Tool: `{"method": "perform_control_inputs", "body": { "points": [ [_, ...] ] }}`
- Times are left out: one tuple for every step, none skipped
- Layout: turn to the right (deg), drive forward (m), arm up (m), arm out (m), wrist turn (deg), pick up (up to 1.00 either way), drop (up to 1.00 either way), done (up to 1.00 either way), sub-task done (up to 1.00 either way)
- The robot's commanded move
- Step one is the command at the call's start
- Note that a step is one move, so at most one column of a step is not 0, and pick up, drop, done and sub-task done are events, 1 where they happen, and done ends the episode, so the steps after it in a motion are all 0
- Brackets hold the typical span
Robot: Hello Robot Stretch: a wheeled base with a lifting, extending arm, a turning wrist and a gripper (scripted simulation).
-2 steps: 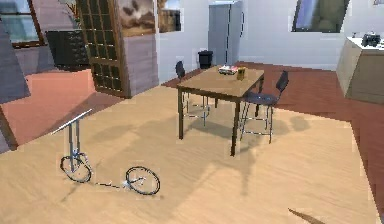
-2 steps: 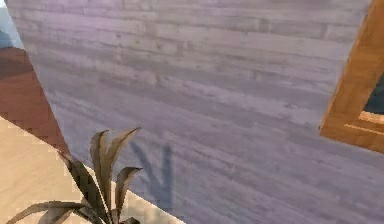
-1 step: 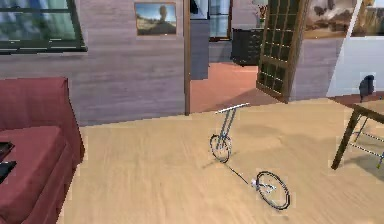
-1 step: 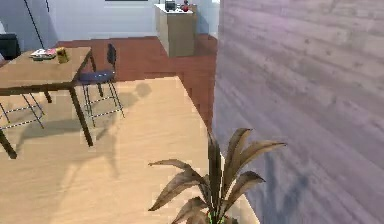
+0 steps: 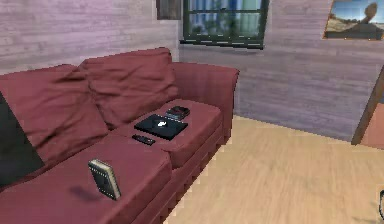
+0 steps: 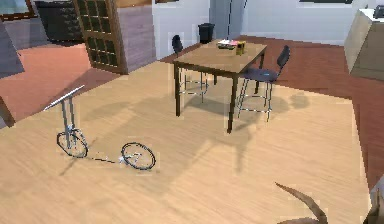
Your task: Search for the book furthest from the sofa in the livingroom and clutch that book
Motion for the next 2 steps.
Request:
{"method": "perform_control_inputs", "body": {
  "points": [
    [-12.0, 0.00, 0.00, 0.00, 0.0, 0.00, 0.00, 0.00, 0.00],
    [0.0, 0.20, 0.00, 0.00, 0.0, 0.00, 0.00, 0.00, 0.00]
  ]
}}
